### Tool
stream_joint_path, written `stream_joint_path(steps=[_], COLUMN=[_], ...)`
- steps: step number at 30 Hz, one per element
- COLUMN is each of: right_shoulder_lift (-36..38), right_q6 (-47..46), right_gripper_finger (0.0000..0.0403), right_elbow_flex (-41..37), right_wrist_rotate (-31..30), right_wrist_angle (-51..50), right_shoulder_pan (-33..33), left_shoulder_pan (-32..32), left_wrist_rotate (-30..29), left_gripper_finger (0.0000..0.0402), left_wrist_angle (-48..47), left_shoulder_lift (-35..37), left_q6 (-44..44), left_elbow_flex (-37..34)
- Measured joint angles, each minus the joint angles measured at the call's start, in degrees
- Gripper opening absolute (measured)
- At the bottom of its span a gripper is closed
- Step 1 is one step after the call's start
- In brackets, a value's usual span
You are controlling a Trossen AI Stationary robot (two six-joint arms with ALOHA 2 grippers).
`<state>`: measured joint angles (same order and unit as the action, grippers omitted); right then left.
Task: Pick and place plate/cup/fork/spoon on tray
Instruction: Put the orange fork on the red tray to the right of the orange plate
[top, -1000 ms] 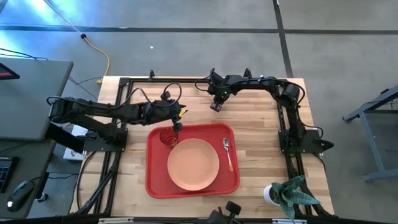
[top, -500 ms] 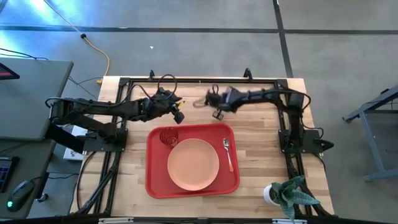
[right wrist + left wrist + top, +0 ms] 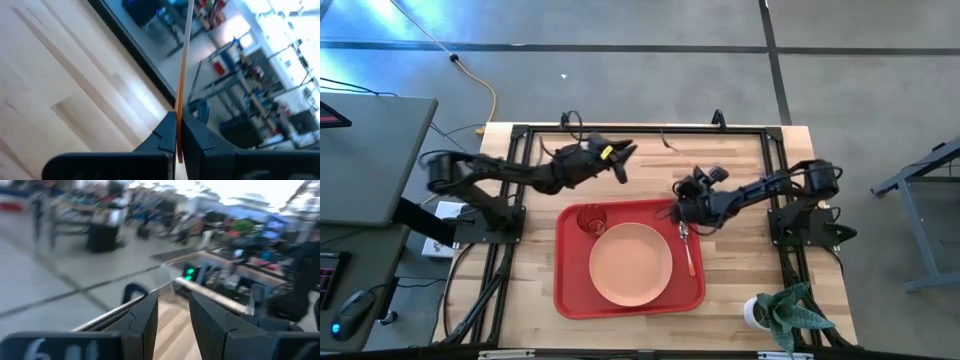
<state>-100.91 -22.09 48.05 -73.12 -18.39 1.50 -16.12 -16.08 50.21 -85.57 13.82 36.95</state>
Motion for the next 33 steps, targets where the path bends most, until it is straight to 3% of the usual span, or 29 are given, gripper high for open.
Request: stream_joint_path(steps=[5,10,15,21,28,33], right_shoulder_lift=[0.03,0.03,0.03,0.03,0.03,0.05], right_q6=[6.83,14.24,19.21,20.6,19.17,19.14], right_gripper_finger=[0.0001,0.0001,0.0001,0.0001,0.0,0.0], right_elbow_flex=[-0.07,-0.07,-0.07,-0.07,-0.07,-0.07], right_wrist_rotate=[-6.67,-12.6,-16.03,-16.59,-17.02,-17.27], right_wrist_angle=[0.63,1.21,1.18,1.83,1.99,2.14], right_shoulder_pan=[2.8,3.76,3.76,2.89,1.88,1.94], left_shoulder_pan=[0.93,2.06,2.52,1.97,1.95,2.07], left_wrist_rotate=[5.02,1.49,-8.73,-9.33,-9.84,-14.24], left_gripper_finger=[0.0104,0.0104,0.0104,0.0084,0.0008,0.0032], left_wrist_angle=[7.49,5.35,3.26,-0.74,-1.4,0.33], left_shoulder_lift=[-10.3,-16.01,-17.99,-18.13,-18.13,-18.14], left_q6=[-5.32,-5.5,-9.79,-10.47,-10.39,-6.5], left_elbow_flex=[7.69,14.25,17.41,18.9,18.86,18.82])
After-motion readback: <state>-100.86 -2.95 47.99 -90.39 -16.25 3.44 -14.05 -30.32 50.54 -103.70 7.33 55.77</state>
